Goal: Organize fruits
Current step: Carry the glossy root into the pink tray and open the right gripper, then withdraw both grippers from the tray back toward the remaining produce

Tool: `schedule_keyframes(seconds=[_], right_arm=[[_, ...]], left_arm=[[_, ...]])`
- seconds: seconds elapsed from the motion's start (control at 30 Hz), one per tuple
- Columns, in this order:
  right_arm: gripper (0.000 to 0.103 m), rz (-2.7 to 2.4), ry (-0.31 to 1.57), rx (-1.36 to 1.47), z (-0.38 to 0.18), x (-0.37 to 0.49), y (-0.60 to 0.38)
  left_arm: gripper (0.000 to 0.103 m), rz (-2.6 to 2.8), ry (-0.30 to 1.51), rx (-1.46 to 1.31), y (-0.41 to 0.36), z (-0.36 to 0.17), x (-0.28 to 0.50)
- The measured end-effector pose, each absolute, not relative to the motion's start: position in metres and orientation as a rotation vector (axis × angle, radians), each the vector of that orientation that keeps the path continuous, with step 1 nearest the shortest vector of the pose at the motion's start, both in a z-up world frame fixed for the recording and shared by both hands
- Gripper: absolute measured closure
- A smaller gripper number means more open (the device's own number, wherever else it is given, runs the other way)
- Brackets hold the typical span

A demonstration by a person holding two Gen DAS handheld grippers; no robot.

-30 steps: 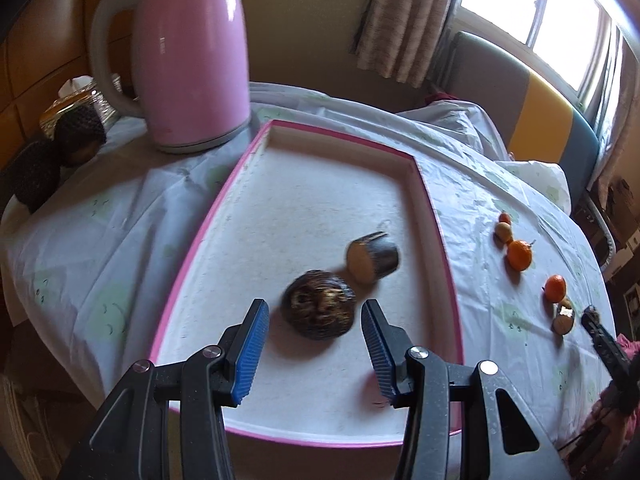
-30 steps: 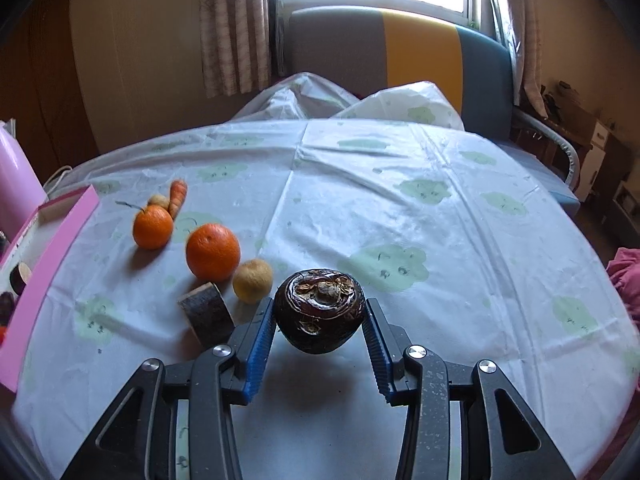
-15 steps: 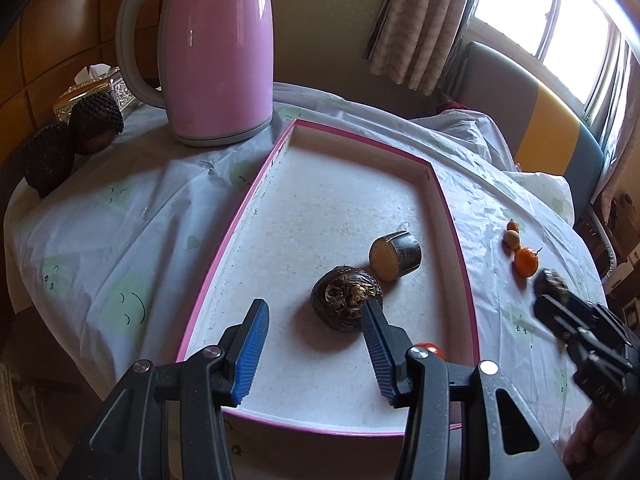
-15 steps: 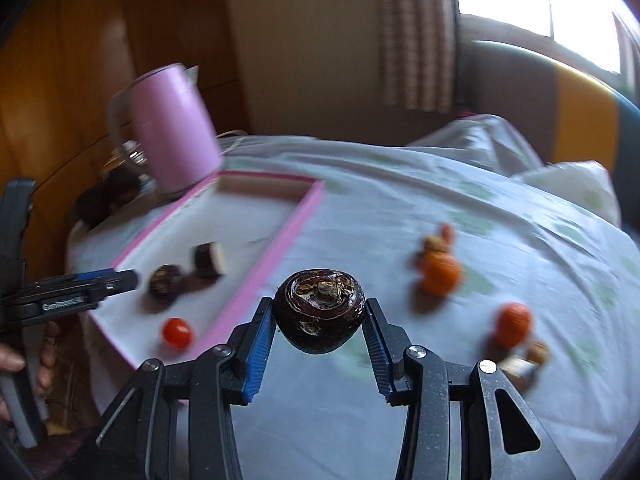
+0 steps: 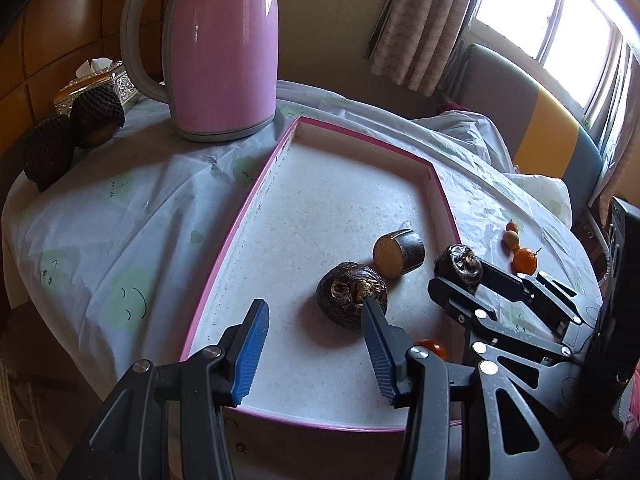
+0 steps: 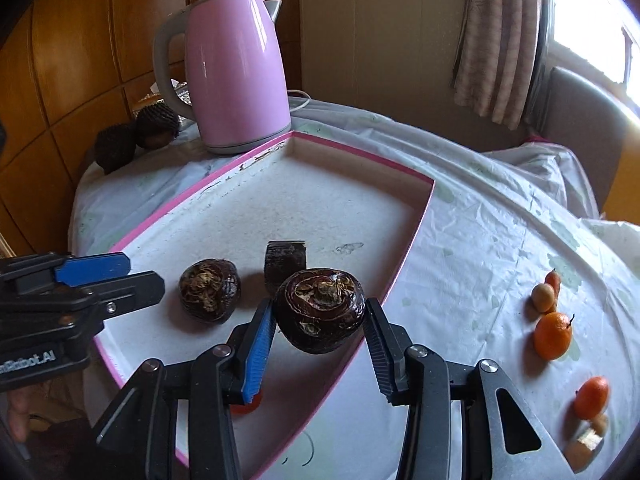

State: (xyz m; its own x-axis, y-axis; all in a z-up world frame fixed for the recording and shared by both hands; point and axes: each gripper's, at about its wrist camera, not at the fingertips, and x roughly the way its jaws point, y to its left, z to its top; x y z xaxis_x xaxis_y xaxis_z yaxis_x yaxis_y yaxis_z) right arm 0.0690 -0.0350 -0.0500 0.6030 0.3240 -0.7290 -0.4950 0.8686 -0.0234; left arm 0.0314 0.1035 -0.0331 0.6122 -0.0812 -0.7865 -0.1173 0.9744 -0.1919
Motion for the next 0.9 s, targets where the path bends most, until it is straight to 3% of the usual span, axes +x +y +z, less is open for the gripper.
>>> schedule_keyframes(seconds=[0.5,0.63,0.9], right_arm=[[0.056,0.482,0.769,-0.16,-0.046,0.059,-0.042],[0.04,0.46,0.756,-0.099,-0.042,0.053,-0.054],[0.04,0.361,0.732,-0.032,-0.038,0.04,-0.091]], left_arm=[[0.054,0.008,0.911,-0.222,0.096,-0.031,0.029],[0.054,-0.002,0.904,-0.211,0.092,-0.03,0.028],[0.047,-0.074,0.856,-0.164,0.075,-0.023,0.026]])
